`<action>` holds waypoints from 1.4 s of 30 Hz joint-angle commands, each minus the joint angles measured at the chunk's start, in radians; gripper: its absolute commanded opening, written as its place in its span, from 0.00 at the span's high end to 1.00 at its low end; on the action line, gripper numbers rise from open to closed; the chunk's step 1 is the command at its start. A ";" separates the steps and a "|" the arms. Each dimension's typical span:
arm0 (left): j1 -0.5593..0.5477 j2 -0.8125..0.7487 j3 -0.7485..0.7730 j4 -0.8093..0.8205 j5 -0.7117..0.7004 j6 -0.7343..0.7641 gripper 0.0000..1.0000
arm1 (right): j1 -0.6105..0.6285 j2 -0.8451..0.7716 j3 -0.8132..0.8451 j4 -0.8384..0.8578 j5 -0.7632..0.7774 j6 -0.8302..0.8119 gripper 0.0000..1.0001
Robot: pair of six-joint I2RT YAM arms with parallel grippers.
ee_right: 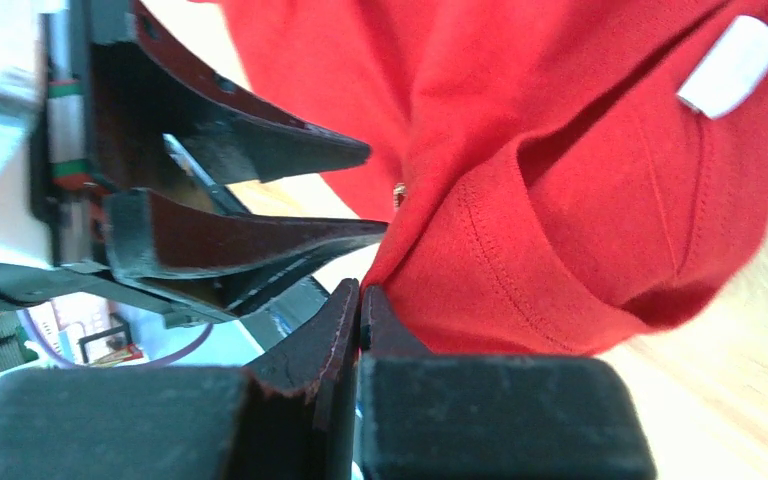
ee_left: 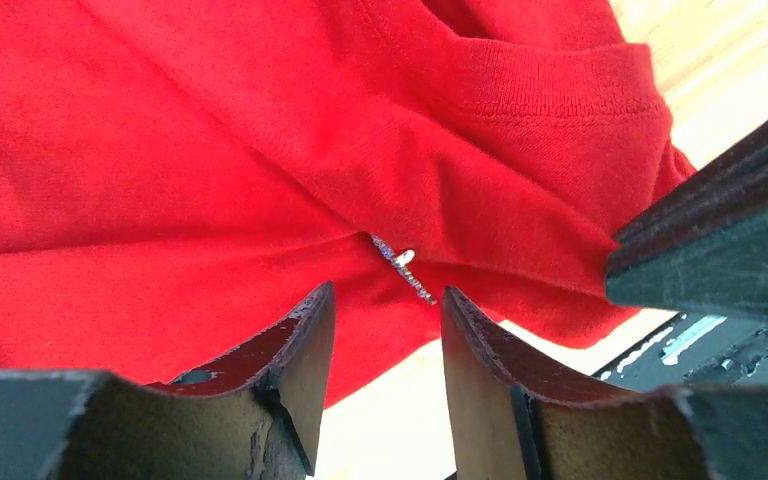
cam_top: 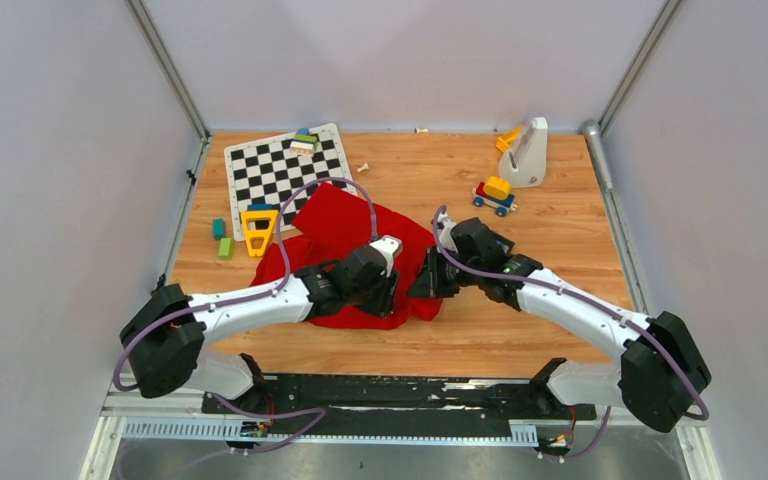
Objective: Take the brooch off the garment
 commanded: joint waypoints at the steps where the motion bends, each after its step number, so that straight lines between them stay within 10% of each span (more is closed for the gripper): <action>1: -0.002 -0.079 -0.005 -0.031 -0.051 0.010 0.49 | 0.032 0.005 0.106 0.068 -0.057 0.021 1.00; 10: -0.002 -0.117 -0.032 -0.083 -0.120 0.018 0.85 | 0.050 0.006 0.150 0.040 -0.051 0.031 1.00; 24: 0.053 -0.247 -0.132 0.013 -0.020 0.034 0.79 | 0.052 0.017 0.130 0.030 -0.028 0.039 1.00; 34: 0.055 -0.266 -0.163 0.104 0.074 0.060 0.47 | 0.052 0.027 0.134 0.031 -0.025 0.043 1.00; 42: 0.054 -0.281 -0.177 0.146 0.102 0.012 0.44 | 0.052 0.032 0.131 0.040 -0.032 0.047 1.00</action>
